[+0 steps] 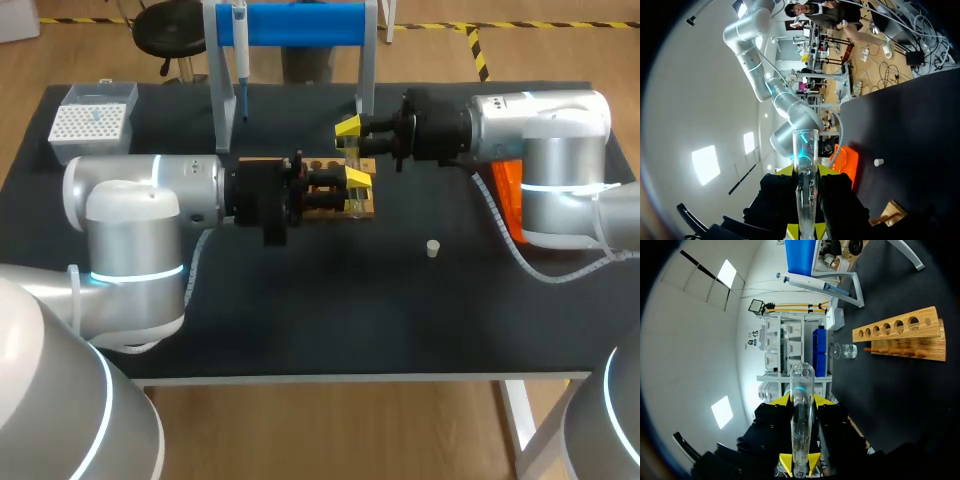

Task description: Invert the test tube, pick up the pipette, mount the tip to pipette, aspirate from beaker and dispense into the tube, eject the tip, return the pipette, and cap with the stopper.

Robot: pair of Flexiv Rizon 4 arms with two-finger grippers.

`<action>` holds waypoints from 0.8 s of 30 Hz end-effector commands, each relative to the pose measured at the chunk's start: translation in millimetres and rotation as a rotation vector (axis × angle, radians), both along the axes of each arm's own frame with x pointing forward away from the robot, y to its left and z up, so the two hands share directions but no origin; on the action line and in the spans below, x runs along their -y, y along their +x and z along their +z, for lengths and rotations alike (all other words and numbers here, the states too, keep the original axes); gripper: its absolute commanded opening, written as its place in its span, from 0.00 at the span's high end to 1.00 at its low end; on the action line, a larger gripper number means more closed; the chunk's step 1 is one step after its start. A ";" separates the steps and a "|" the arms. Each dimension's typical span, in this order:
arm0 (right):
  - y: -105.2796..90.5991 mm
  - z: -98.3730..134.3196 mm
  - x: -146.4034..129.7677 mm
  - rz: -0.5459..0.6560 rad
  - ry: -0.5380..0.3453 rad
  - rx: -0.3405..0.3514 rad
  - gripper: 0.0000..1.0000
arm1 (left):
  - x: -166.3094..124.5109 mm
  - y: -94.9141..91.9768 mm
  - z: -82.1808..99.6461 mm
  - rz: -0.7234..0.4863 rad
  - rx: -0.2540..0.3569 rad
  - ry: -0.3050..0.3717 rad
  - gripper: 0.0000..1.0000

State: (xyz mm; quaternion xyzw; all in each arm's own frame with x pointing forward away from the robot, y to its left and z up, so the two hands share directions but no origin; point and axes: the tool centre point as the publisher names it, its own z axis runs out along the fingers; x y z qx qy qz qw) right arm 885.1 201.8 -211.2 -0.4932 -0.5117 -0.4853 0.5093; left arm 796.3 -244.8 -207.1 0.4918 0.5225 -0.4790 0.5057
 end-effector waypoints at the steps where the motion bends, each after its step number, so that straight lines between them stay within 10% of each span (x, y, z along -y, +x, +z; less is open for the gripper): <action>1: -0.5 0.0 0.4 0.000 -0.001 0.001 0.00 | 0.1 -0.4 1.0 0.003 0.001 0.002 1.00; 24: -0.6 1.6 14.3 -0.034 0.006 0.063 0.00 | 0.1 -0.4 1.0 0.003 0.001 0.002 1.00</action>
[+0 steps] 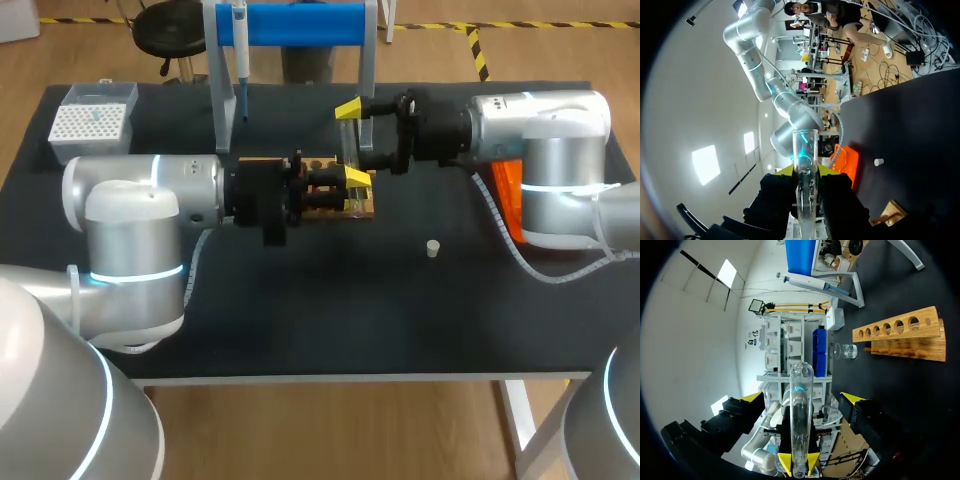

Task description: Invert the test tube, pick up the pipette, mount the tip to pipette, aspirate from beaker and dispense into the tube, eject the tip, return the pipette, and cap with the stopper.

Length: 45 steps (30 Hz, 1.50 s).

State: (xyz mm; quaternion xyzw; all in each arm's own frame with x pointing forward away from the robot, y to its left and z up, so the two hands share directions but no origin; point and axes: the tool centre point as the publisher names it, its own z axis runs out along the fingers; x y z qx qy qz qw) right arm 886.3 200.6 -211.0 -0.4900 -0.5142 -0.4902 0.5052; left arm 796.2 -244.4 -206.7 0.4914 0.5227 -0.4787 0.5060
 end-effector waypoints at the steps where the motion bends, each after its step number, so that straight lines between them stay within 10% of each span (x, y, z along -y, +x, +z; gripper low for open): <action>1: -1.6 2.6 17.9 -0.043 0.007 0.076 0.00 | 0.5 -0.3 0.5 0.002 0.001 0.003 1.00; 14: -6.6 -0.5 85.0 -0.126 -0.033 0.433 0.00 | 0.5 -0.3 0.5 0.002 0.001 0.003 1.00; 25: -14.4 -30.5 95.4 -0.179 -0.207 0.921 0.00 | 0.5 -0.3 0.5 0.002 0.001 0.003 1.00; 29: -14.8 -31.6 95.2 -0.179 -0.215 0.938 0.00 | 0.5 -0.3 0.5 0.002 0.001 0.003 1.00; 31: -16.6 -52.4 90.4 -0.152 -0.311 1.116 0.00 | 0.5 -0.3 0.5 0.002 0.001 0.003 1.00; 45: -7.9 -87.3 89.2 -0.082 -0.481 1.357 0.00 | 0.5 -0.3 0.5 0.002 0.001 0.003 1.00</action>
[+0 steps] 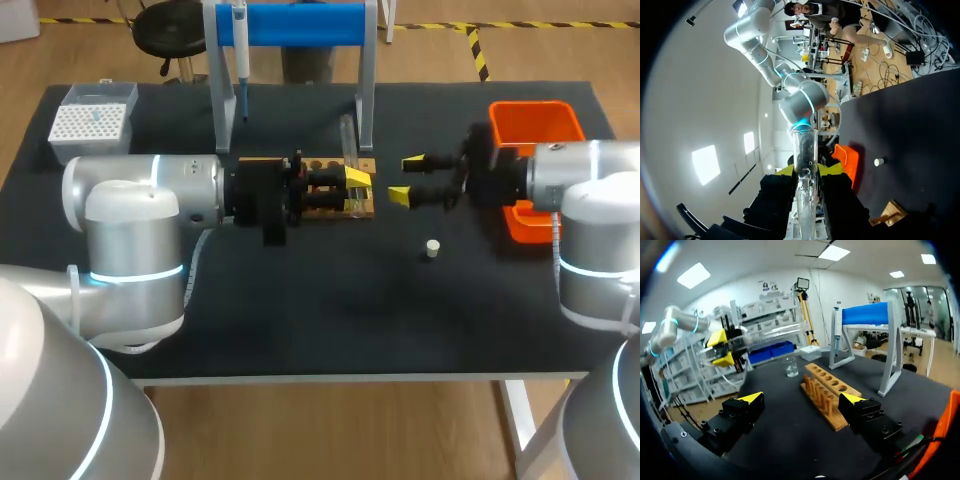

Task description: Invert the test tube, pick up the pipette, mount the tip to pipette, aspirate from beaker and dispense into the tube, eject the tip, return the pipette, and cap with the stopper.

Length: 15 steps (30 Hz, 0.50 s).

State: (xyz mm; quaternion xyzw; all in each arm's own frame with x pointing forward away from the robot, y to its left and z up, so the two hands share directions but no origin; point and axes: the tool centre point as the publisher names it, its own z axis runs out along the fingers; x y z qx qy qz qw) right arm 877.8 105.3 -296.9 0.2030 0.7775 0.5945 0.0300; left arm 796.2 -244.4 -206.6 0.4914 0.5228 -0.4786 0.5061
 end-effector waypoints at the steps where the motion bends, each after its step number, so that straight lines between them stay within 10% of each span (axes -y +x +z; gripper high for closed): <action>1: 1.4 -2.6 -6.1 -0.025 -0.058 0.056 0.00 | 0.5 -0.3 0.5 0.002 0.001 0.002 1.00; 15: 10.5 -26.0 -26.2 -0.070 -0.112 0.090 0.00 | 0.5 -0.3 0.5 0.002 0.001 0.002 1.00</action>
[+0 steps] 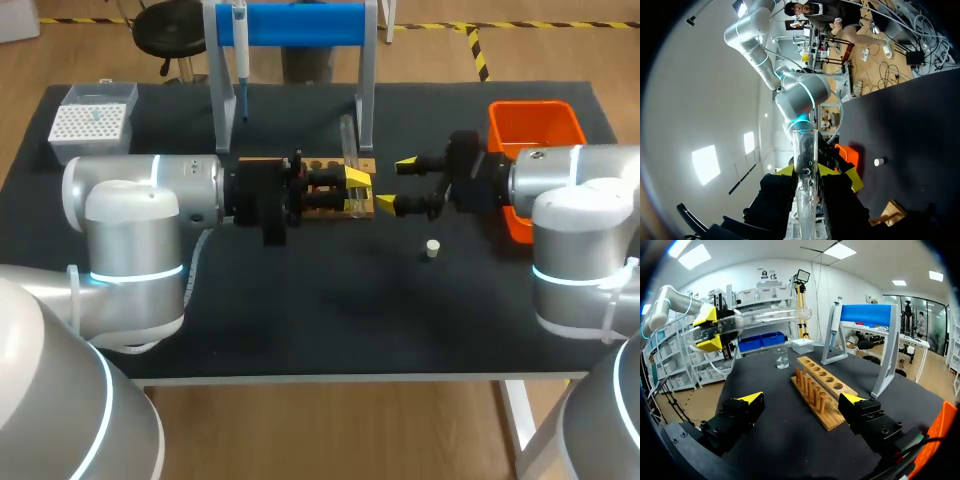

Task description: Invert the test tube, pick up the pipette, mount the tip to pipette, aspirate from beaker and dispense into the tube, eject the tip, return the pipette, and cap with the stopper.

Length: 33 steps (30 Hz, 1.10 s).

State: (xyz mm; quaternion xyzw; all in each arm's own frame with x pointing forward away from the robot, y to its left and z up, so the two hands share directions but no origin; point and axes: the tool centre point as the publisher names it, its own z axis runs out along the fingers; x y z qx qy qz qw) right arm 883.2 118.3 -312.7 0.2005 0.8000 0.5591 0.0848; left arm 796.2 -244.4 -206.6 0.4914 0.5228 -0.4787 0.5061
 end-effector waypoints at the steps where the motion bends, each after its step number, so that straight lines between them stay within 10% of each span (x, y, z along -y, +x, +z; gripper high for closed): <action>1: 6.5 -12.2 -14.7 -0.020 -0.015 0.035 0.00 | 0.5 -0.3 0.5 0.002 0.001 0.002 1.00; 33: 39.0 -36.2 -37.4 -0.040 -0.112 0.151 0.00 | 0.5 -0.3 0.5 0.002 0.001 0.002 1.00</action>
